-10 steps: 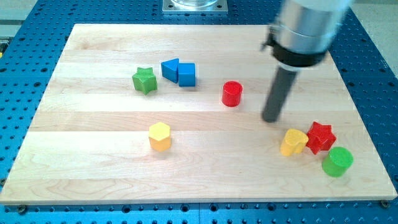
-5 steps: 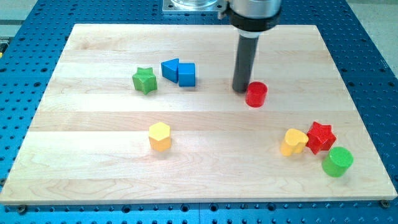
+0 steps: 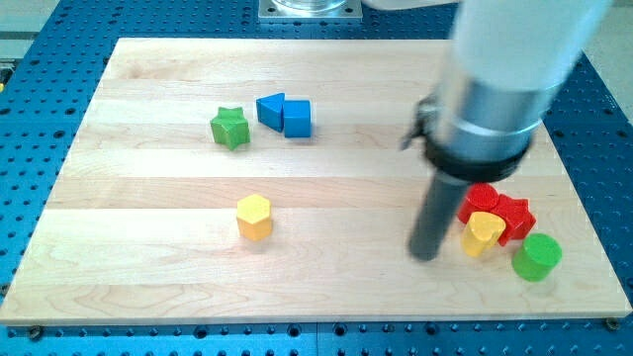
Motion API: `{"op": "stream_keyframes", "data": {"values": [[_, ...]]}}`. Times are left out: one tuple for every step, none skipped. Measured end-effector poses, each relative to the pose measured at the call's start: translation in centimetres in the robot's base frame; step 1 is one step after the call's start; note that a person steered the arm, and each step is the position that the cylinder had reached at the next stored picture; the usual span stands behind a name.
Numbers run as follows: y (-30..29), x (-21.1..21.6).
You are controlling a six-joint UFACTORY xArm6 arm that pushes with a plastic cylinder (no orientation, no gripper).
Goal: Push the red circle and the hexagon into the group of blocks
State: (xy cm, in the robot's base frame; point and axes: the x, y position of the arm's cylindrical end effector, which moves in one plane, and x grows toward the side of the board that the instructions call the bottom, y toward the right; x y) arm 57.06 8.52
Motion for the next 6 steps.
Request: {"op": "stream_keyframes", "data": {"values": [[-13.2, 1.9], [-23.5, -1.2], [-18.5, -4.0], [-8.2, -4.0], [-5.0, -4.9], [-8.2, -8.7]]}}
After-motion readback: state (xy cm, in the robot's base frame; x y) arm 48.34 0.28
